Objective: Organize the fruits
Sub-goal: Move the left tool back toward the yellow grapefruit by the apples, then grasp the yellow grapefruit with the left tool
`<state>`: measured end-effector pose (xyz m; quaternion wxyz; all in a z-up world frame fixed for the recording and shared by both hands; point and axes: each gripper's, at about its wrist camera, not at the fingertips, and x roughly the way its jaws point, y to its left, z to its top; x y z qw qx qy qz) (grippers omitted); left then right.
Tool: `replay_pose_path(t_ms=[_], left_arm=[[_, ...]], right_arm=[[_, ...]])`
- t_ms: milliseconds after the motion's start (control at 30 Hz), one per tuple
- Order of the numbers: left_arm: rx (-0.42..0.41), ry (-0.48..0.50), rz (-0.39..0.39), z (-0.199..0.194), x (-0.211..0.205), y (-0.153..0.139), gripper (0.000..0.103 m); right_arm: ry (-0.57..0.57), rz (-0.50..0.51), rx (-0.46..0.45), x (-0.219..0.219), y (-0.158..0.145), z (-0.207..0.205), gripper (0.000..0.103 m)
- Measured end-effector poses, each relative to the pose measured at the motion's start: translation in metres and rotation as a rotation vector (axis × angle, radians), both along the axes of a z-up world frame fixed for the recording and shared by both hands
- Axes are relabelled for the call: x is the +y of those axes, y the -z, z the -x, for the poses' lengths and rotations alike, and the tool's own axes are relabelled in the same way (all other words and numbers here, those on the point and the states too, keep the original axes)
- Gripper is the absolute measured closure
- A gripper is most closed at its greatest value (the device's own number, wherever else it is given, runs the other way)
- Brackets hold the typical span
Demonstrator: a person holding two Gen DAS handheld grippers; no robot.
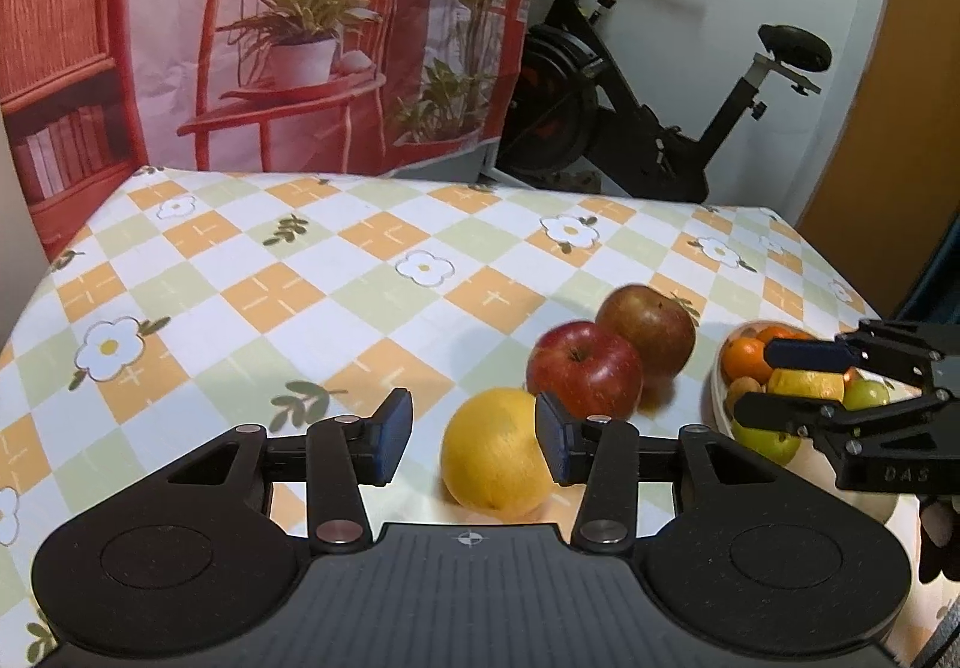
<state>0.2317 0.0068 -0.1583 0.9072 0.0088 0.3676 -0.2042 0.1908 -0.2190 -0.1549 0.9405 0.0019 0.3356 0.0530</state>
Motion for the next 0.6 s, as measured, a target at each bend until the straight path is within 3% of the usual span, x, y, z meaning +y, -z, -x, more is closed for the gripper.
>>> replay_pose_path(t_ms=[600], left_arm=[[0.077, 0.022, 0.029, -0.016, -0.008, 0.020, 0.050]], right_arm=[[-0.004, -0.004, 0.015, 0.001, 0.009, 0.000, 0.053]])
